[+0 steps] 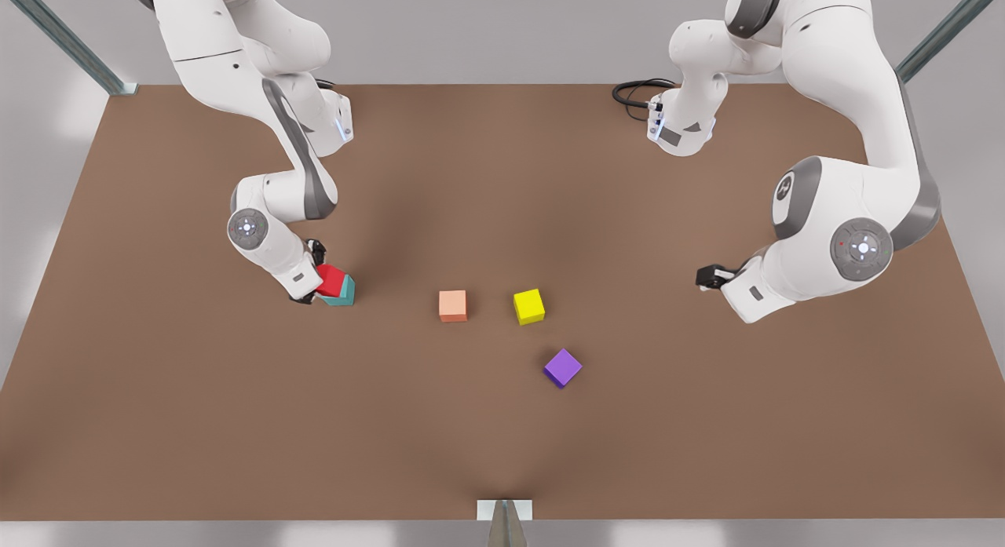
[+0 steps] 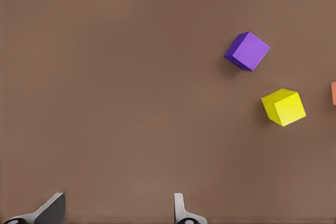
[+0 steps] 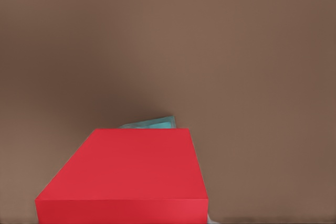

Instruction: Pick up red wooden cube and pass to hand red wooden cube and place in blue wooden cube

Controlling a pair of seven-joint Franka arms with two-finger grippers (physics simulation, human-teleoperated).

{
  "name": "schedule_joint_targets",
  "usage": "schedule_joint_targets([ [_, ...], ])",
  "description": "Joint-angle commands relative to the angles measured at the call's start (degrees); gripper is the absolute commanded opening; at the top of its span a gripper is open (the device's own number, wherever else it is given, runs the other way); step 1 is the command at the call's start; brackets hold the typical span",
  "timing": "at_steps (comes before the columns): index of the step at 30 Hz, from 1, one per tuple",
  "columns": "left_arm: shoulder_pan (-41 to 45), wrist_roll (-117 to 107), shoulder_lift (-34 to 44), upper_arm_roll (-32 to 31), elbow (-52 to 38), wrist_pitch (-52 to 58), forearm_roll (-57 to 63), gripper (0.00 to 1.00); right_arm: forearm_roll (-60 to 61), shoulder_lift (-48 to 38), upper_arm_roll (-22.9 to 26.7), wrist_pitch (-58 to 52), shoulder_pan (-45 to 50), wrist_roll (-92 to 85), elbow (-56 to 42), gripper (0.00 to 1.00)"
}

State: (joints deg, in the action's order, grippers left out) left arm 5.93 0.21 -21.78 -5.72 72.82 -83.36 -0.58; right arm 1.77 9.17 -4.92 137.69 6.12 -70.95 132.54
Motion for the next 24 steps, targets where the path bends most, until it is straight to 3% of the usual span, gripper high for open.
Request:
schedule_joint_targets([
  [1,-0.04,-0.56,0.07,0.01,-0.05,1.71,0.14,1.00,-0.72,-0.03,0.00,1.09,0.04,6.43,0.18,0.54],
  [3,-0.04,-0.56,-0.01,0.09,-0.05,1.53,0.22,1.00,-0.72,0.15,0.00,1.53,0.04,6.52,0.53,0.58],
  [5,-0.04,-0.56,-0.01,0.09,-0.05,1.53,0.22,1.00,-0.46,0.33,-0.09,1.88,0.04,6.70,0.53,1.00],
  [19,-0.04,-0.56,-0.01,0.09,-0.05,1.45,0.22,1.00,-0.28,-1.08,0.00,0.38,-0.05,5.91,0.00,1.00],
  [22,-0.04,-0.56,-0.01,0.09,-0.05,1.45,0.22,1.00,1.21,-5.03,-0.09,-3.39,0.74,6.87,-0.79,1.00],
  [24,-0.04,-0.56,-0.01,0.09,-0.05,1.45,0.22,1.00,3.76,-7.23,-0.18,-14.02,1.53,11.18,-6.41,1.00],
])
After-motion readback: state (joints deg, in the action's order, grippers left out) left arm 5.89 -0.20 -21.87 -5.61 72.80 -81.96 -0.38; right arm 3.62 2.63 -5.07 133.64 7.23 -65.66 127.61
